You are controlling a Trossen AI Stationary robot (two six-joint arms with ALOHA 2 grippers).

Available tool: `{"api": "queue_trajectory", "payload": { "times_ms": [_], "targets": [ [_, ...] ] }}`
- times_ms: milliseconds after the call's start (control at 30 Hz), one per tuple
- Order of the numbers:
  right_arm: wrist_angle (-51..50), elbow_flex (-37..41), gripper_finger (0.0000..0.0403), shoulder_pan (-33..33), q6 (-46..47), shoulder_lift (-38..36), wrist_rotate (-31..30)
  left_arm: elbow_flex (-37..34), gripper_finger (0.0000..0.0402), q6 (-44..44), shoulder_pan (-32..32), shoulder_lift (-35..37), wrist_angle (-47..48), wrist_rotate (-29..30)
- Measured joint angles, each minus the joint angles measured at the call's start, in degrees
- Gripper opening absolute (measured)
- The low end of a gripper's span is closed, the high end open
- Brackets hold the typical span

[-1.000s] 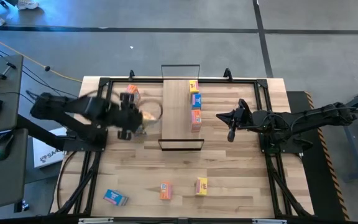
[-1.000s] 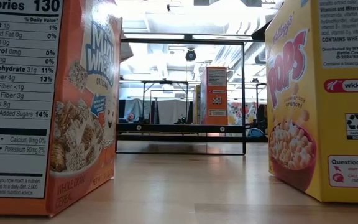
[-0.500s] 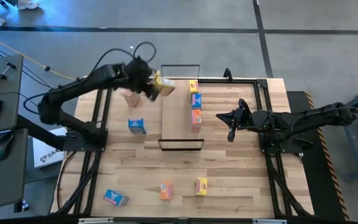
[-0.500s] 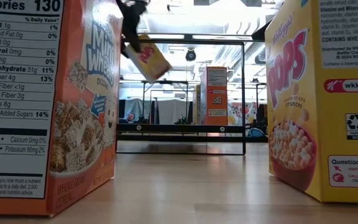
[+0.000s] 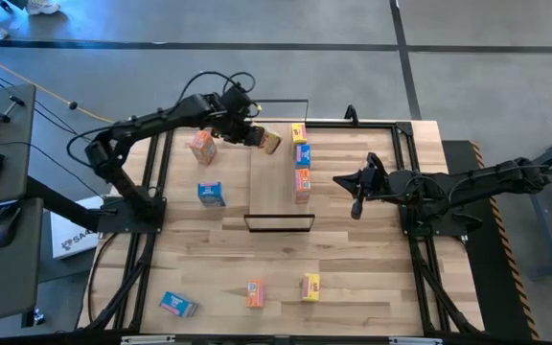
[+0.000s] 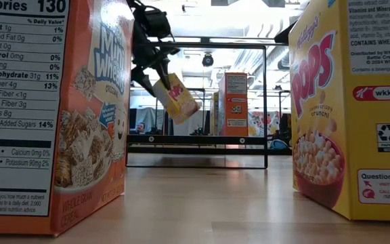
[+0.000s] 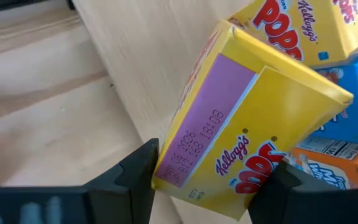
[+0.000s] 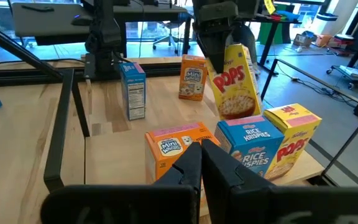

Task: Stack cereal on shelf
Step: Put the left yellow cereal box on the shelf aligned with the other yellow cereal box on the shelf

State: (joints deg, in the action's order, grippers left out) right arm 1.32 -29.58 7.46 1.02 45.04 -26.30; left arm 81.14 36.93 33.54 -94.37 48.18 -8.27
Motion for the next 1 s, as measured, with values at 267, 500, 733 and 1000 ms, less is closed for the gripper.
{"api": "queue_trajectory", "payload": {
  "times_ms": [267, 500, 733, 1000],
  "targets": [
    [-0.3, 0.0, 0.0000, 0.0, 0.2, 0.0, 0.3, 0.0, 0.0191, 0.5, -0.1, -0.1, 2.4, -0.4],
    [-0.3, 0.0, 0.0000, 0.0, 0.2, 0.0, 0.9, 0.0, 0.0193, -0.2, -0.1, -0.1, 5.0, -0.1],
    [-0.6, 0.0, 0.0000, 0.0, 0.1, 0.0, 1.3, 0.0, 0.0193, 2.0, 0.3, -0.1, 5.1, 0.2],
    [-1.1, 0.0, 0.0000, 0.0, 0.0, 0.0, 1.3, 0.0, 0.0211, 2.5, 0.3, -0.1, 4.2, 0.6]
  ]
}}
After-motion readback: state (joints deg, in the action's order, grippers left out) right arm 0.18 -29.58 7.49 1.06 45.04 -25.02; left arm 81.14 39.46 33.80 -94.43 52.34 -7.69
